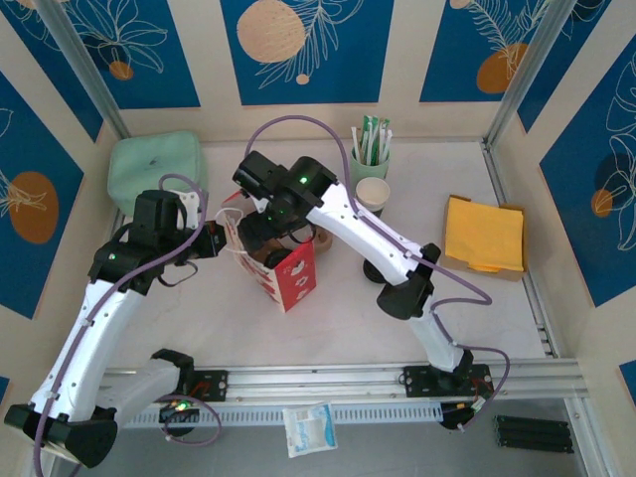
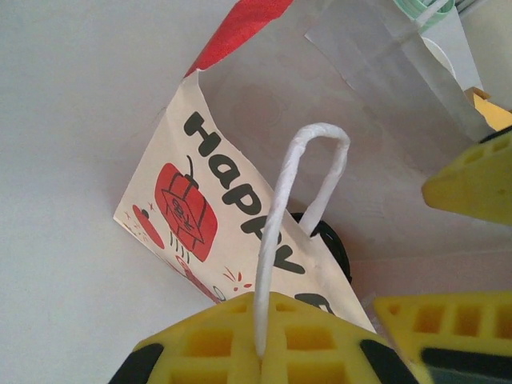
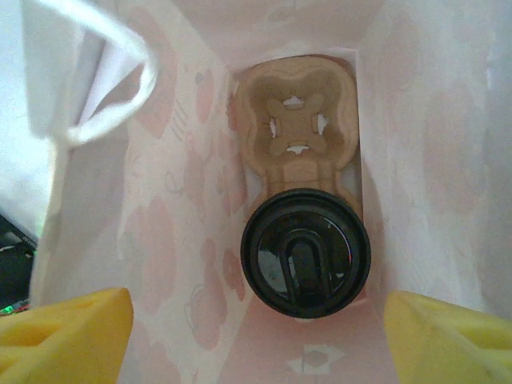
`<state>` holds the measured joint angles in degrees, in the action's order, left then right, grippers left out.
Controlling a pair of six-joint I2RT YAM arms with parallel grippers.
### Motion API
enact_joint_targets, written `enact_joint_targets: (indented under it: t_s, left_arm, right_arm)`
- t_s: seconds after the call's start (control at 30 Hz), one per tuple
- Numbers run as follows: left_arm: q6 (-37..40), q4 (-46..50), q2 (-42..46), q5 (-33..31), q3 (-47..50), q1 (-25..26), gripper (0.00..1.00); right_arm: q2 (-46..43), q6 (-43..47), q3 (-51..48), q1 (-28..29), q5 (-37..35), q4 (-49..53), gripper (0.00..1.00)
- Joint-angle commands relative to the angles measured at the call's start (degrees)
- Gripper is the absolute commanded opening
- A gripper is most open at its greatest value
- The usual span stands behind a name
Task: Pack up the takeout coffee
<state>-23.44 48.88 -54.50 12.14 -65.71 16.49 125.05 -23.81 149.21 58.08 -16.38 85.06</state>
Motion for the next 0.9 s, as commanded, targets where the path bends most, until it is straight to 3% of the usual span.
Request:
enact_joint_targets:
  t_s: [0.0, 0.4, 0.87]
  left_arm:
    - [1.29, 0.6, 0.09, -0.02, 0.08, -0.63, 0.06]
    - [1.06, 1.3, 0.2, 0.29, -1.55, -0.58, 0.14]
    - [1.72, 3.54, -0.08, -0.01, -6.29, -0.58, 0.42]
  right_arm:
    - [-3.35, -0.01, 1.75, 1.05, 1.8, 2.2, 0.81]
    - [-5.94, -0.42, 1.2, 3.25, -0.26, 5.59, 0.76]
    - [-8.65, -0.54, -1.81, 3.44, -2.59, 5.05, 0.76]
